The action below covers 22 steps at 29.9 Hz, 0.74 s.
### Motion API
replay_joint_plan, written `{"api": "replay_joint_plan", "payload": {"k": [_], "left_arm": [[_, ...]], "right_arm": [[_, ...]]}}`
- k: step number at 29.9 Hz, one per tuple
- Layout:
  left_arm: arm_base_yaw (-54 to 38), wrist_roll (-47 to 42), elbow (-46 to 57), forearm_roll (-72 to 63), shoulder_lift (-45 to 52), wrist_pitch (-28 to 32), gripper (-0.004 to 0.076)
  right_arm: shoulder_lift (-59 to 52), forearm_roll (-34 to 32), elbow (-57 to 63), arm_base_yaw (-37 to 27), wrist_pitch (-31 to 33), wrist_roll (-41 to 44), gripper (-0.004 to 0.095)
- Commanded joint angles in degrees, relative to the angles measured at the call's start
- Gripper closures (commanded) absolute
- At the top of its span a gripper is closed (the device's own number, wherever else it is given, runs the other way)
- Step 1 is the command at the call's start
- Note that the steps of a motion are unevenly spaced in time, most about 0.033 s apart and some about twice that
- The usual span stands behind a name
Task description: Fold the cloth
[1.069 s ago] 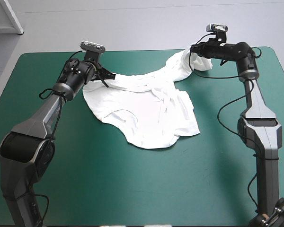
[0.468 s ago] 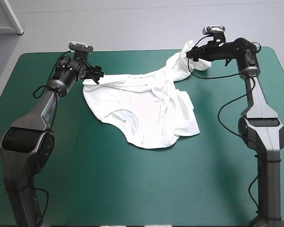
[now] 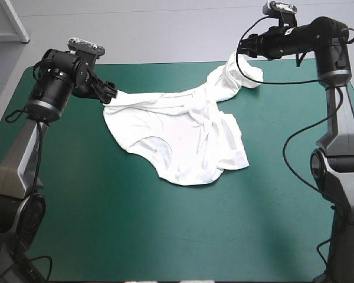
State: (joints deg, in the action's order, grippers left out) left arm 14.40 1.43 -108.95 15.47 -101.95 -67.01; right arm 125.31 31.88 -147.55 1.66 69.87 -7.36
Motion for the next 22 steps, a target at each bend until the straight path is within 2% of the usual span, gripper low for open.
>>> {"api": "replay_joint_plan", "payload": {"k": [1,4,9,16,22], "left_arm": [[0.2,2.6,-0.8,-1.4,4.6,-4.1,0.0068],[0.2,2.6,1.2,-3.1,6.3,-3.9,0.0119],[0.2,4.0,4.1,-5.5,7.3,-1.5,0.0183],[0.1,3.4,7.1,-5.2,6.1,12.2,0.0182],[-2.7,-0.6,7.2,-6.5,0.8,23.0,0.0179]], "right_arm": [[-10.7,-3.2,6.1,1.5,-2.1,-0.5,0.0344],[-17.9,-8.7,16.7,3.1,-2.1,-0.5,0.0345],[-27.2,-9.5,31.8,4.4,-2.1,-2.0,0.0345],[-36.4,-10.6,51.8,7.9,-2.2,-2.1,0.0345],[-39.8,-12.9,64.4,12.8,-2.2,-1.9,0.0345]]}}
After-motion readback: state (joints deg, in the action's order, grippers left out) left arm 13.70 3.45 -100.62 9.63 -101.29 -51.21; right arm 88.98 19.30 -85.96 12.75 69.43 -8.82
